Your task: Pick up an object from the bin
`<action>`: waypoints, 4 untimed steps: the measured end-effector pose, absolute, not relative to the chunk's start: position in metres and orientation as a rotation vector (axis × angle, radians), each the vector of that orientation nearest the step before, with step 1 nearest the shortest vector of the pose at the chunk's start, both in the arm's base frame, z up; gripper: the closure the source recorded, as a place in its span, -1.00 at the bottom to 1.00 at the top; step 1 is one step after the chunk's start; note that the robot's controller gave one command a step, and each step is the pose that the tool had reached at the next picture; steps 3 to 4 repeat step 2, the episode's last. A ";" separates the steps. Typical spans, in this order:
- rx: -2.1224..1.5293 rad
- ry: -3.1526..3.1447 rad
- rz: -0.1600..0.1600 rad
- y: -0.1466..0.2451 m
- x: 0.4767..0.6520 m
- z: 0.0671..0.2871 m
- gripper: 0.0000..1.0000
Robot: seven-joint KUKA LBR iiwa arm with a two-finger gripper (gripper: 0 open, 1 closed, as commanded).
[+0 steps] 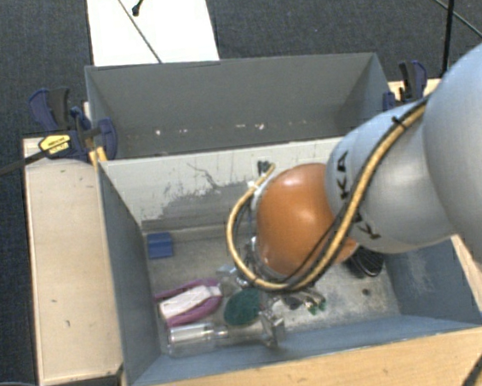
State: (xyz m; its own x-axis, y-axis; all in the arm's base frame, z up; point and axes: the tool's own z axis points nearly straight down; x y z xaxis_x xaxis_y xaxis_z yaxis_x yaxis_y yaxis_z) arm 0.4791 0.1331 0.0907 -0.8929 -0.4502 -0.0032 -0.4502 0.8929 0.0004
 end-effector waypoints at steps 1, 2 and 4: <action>-0.717 3.056 0.002 0.133 0.479 0.091 1.00; -0.683 3.056 0.000 0.128 0.484 0.207 1.00; -0.683 3.056 0.000 0.128 0.484 0.207 1.00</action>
Offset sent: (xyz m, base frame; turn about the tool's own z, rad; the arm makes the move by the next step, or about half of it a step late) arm 0.0000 0.0000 0.0000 0.0000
